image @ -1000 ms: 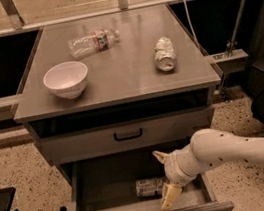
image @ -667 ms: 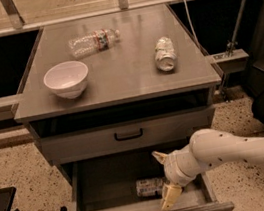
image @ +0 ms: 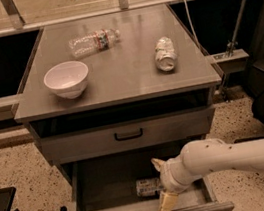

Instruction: Pick blue plastic bottle from middle drawer and place on counter

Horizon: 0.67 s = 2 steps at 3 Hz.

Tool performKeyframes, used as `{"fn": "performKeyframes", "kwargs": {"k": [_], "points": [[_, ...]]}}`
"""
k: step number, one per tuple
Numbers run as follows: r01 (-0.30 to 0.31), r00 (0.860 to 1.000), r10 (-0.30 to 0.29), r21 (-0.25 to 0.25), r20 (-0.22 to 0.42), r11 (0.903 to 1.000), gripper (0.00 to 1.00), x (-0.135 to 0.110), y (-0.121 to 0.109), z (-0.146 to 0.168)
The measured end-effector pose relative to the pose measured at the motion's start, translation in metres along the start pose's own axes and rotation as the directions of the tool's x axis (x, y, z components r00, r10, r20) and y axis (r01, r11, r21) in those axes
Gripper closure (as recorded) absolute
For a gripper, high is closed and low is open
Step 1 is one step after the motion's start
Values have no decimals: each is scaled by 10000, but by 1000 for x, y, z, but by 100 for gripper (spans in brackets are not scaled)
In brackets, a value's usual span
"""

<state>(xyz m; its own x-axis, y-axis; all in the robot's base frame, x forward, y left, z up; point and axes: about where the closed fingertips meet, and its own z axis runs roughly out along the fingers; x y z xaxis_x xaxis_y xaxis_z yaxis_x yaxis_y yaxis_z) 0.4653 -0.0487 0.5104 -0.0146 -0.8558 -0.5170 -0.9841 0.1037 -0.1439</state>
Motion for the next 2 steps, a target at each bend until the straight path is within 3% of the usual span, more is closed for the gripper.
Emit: {"fn": "performKeyframes", "kwargs": {"k": [1,2], "points": [[-588,9974,612,610,-391,9964,0,12,-8,30],[-1130,9934,1147,1171,-79,9867,0,3,-25,35]]}}
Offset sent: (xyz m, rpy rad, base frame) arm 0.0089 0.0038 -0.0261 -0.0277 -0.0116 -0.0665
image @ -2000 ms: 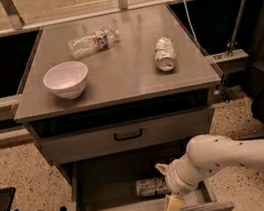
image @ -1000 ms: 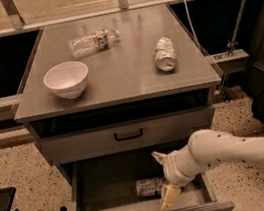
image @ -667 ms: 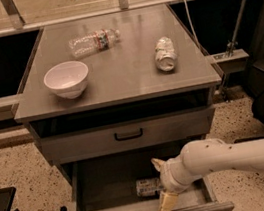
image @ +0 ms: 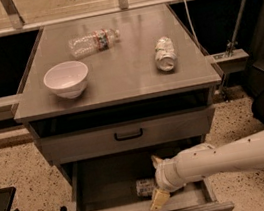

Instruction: Pick blue plastic bottle from middle drawer and place on counter

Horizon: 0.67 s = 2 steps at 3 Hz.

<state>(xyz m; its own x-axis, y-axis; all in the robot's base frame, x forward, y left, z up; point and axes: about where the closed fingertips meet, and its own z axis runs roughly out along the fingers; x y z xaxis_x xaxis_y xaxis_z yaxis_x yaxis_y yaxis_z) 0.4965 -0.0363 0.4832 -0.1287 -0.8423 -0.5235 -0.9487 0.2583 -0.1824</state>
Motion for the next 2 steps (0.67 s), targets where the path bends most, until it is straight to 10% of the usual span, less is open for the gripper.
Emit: {"fn": "performKeyframes", "kwargs": {"k": [2], "points": [[110,9999,-110,-282,6,9995,0,-3,-22,22]]}}
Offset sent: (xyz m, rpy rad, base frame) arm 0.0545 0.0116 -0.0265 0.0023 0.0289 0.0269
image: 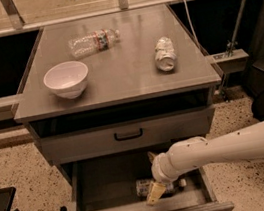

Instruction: Pick blue plastic bottle from middle drawer and place on counter

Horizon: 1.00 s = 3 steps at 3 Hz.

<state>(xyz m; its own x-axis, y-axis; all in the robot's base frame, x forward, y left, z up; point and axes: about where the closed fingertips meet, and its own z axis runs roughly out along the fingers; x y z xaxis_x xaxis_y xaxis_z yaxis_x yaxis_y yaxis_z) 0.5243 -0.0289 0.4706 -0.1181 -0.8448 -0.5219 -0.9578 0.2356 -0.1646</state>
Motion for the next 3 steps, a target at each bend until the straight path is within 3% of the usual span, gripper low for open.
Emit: {"fn": "performKeyframes", "kwargs": {"k": [1,2,3], "points": [[-109,9992,116,183,-391,9998,0,8,5,6],[-915,9900,965,517,-1029,9945,0,39,19,20],[-690,9913,790,948,-1056,9931,0,37,4,22]]}}
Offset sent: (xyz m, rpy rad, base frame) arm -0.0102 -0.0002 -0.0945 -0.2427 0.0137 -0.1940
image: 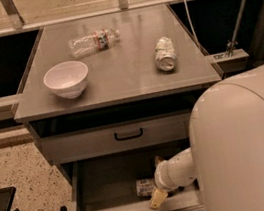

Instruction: Pick blue plastic bottle from middle drawer and place on counter

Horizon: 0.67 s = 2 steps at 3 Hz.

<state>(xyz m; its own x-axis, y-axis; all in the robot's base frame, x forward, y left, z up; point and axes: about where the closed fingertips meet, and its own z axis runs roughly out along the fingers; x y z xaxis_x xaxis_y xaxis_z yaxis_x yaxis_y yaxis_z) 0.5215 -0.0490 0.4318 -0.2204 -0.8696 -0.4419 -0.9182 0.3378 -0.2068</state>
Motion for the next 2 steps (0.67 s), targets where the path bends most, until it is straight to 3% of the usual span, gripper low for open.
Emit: {"fn": "performKeyframes", "kwargs": {"k": [1,2], "points": [[0,10000,0,-1,0,10000,0,0,0,0],[-208,9998,207,-427,-38,9989,0,3,1,16]]}}
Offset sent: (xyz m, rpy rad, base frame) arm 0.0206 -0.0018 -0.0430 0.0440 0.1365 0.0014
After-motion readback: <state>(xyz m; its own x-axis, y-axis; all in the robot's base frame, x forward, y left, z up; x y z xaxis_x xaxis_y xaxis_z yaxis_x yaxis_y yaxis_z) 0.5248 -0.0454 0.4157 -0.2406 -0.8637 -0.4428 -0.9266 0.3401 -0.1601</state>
